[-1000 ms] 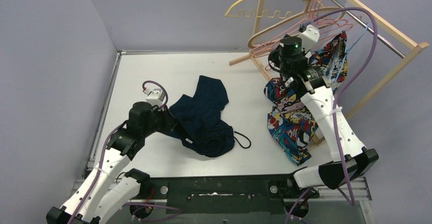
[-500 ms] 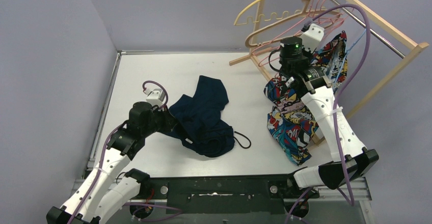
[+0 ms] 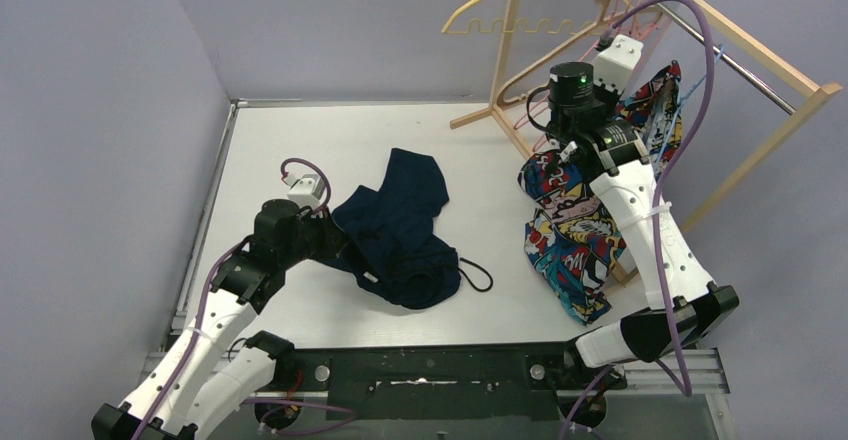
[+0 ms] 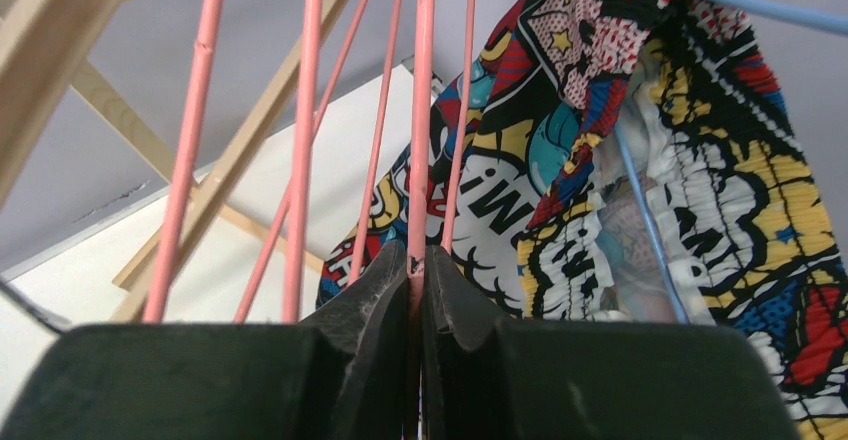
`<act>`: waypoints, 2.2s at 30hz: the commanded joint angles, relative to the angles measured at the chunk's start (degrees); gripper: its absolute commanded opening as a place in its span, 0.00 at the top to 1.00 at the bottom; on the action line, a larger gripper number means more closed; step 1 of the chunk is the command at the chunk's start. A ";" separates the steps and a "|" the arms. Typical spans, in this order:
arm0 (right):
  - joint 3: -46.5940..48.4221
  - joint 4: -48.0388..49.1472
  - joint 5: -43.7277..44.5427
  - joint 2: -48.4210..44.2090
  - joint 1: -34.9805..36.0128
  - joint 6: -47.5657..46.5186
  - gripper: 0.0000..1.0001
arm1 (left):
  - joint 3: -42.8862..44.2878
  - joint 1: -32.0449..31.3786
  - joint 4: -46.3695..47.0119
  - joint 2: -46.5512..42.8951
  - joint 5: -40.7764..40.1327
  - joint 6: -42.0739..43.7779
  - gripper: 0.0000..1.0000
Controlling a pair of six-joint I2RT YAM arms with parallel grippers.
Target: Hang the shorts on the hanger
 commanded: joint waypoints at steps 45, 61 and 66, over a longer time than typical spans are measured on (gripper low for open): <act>-31.03 61.11 -2.89 -18.15 2.34 -44.75 1.00 | 0.61 0.15 3.69 0.53 1.04 0.25 1.00; -12.76 -0.57 7.28 -17.56 14.89 -0.10 1.00 | 1.22 0.22 3.02 1.89 -0.50 -0.18 1.00; -11.27 -16.33 5.25 -18.32 17.33 12.08 1.00 | 2.08 0.66 2.56 2.58 -0.54 -0.08 1.00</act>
